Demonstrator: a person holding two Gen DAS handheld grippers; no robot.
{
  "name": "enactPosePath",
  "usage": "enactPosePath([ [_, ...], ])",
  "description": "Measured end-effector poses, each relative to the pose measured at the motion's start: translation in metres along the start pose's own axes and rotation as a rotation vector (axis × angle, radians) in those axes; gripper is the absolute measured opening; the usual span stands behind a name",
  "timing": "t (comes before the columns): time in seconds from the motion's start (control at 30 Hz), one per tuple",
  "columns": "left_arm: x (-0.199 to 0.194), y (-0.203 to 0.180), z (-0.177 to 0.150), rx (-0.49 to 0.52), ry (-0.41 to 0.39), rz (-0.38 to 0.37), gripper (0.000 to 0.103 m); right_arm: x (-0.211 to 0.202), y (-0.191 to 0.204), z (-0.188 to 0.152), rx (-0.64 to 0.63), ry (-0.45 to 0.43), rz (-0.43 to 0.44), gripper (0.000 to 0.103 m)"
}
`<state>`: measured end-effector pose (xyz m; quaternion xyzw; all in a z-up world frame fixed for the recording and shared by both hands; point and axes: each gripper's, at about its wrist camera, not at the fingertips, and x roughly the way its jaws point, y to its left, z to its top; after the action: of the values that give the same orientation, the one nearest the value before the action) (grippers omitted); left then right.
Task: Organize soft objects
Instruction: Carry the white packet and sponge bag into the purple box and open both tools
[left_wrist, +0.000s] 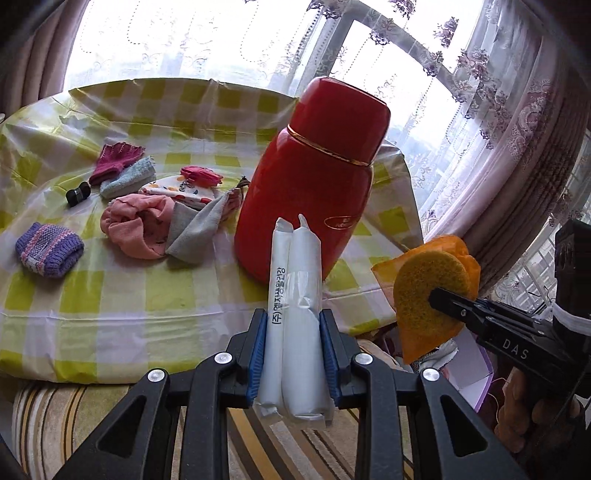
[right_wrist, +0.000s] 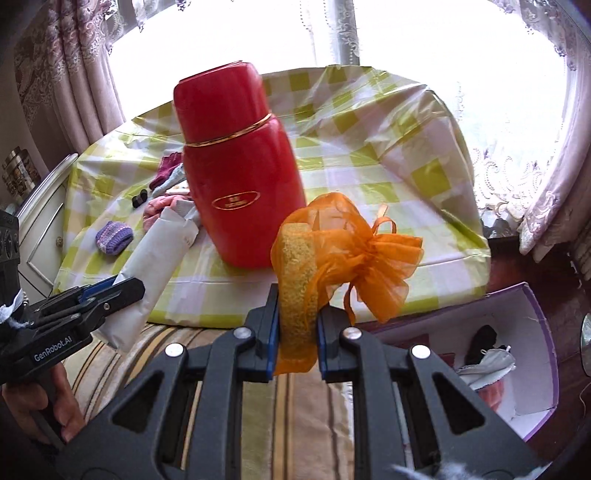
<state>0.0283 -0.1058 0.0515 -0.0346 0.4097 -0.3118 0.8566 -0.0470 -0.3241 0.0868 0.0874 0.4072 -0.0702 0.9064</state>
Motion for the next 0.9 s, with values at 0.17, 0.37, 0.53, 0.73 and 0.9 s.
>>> enactPosePath([
  [0.17,0.018,-0.041,0.003,0.073,0.026,-0.059,0.029,-0.007,-0.057,-0.003,0.082,0.012,-0.130,0.020],
  [0.37,0.037,-0.091,0.003,0.176,0.071,-0.133,0.029,-0.012,-0.111,-0.014,0.156,0.044,-0.255,0.020],
  [0.53,0.053,-0.128,0.002,0.251,0.102,-0.181,0.029,-0.017,-0.142,-0.017,0.211,0.055,-0.301,0.020],
  [0.73,0.065,-0.167,0.002,0.343,0.120,-0.224,0.030,-0.026,-0.161,-0.017,0.239,0.039,-0.326,0.020],
  [0.9,0.082,-0.198,0.008,0.437,0.134,-0.273,0.030,-0.035,-0.173,-0.019,0.254,0.025,-0.354,0.020],
])
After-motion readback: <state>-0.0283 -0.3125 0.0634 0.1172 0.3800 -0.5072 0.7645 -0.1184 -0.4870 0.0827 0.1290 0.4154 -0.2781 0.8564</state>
